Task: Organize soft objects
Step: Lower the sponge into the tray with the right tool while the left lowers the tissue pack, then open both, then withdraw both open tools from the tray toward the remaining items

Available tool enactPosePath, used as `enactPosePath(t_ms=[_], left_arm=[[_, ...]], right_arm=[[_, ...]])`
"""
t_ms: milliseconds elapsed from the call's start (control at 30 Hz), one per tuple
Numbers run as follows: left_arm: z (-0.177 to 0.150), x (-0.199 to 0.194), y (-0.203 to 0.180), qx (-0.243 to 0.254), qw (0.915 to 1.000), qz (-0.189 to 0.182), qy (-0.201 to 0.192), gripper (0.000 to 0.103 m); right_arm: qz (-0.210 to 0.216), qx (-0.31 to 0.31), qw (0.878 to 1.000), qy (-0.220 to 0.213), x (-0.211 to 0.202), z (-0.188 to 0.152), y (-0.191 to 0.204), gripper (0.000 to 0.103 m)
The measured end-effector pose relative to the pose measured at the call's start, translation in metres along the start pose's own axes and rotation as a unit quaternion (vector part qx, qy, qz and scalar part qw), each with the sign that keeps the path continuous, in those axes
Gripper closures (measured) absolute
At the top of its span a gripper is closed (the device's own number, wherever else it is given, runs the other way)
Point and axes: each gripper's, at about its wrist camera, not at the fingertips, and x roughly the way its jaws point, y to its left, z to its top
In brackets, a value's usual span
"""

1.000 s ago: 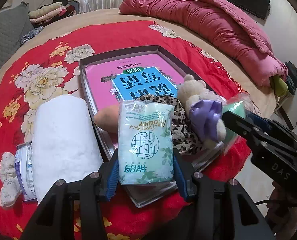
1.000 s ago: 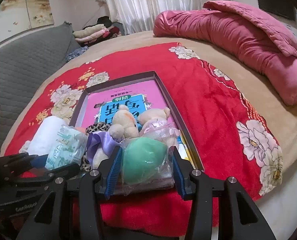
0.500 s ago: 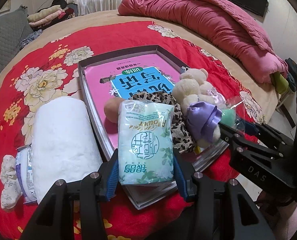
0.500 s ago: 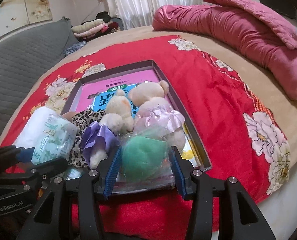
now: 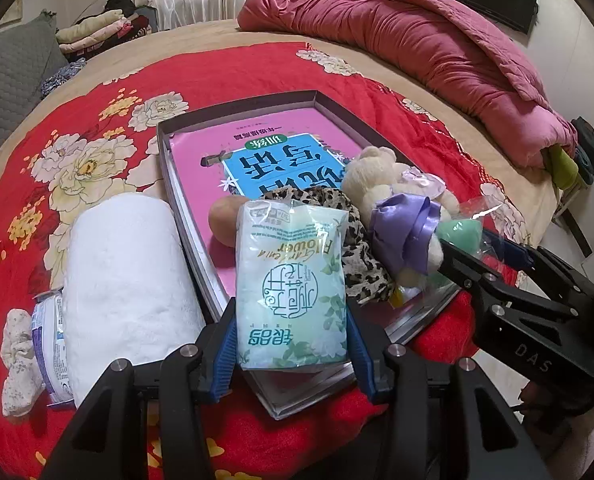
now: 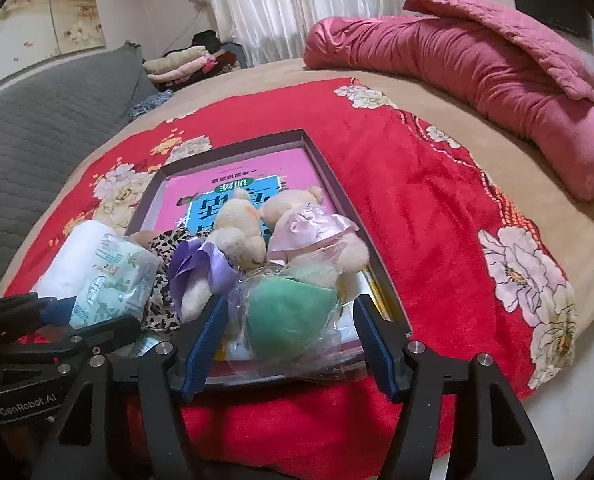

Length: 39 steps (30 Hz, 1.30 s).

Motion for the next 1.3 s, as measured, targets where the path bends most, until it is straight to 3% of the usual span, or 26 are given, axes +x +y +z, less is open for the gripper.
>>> enactPosePath(t_ms=[167, 267, 367, 467, 667, 1000, 1300], left_arm=[[0.001, 0.001, 0.000, -0.004, 1.0000, -0.001, 0.002, 0.054], [0.002, 0.002, -0.001, -0.004, 1.0000, 0.002, 0.004, 0.052], [0.003, 0.002, -0.003, 0.001, 1.0000, 0.003, 0.004, 0.049], [0.003, 0.001, -0.003, 0.000, 1.0000, -0.001, 0.002, 0.047], [0.006, -0.004, -0.004, -0.001, 0.9999, -0.014, -0.009, 0.041], [0.005, -0.022, 0.001, -0.024, 0.9984, -0.037, -0.035, 0.039], [0.004, -0.046, 0.003, -0.025, 0.9974, -0.033, -0.058, 0.037]], right_arm=[[-0.019, 0.000, 0.999, -0.031, -0.018, 0.006, -0.003, 0.035], [-0.021, 0.014, 0.998, -0.061, -0.030, 0.011, -0.007, 0.025], [-0.011, 0.028, 0.996, -0.081, -0.039, 0.015, -0.011, 0.025], [-0.008, 0.034, 0.996, -0.088, -0.044, 0.016, -0.009, 0.025], [-0.053, -0.012, 0.994, -0.093, -0.047, 0.018, 0.004, 0.025], [-0.053, -0.011, 0.994, -0.093, -0.047, 0.017, 0.003, 0.025], [-0.036, -0.007, 0.993, -0.114, -0.057, 0.018, 0.006, 0.025]])
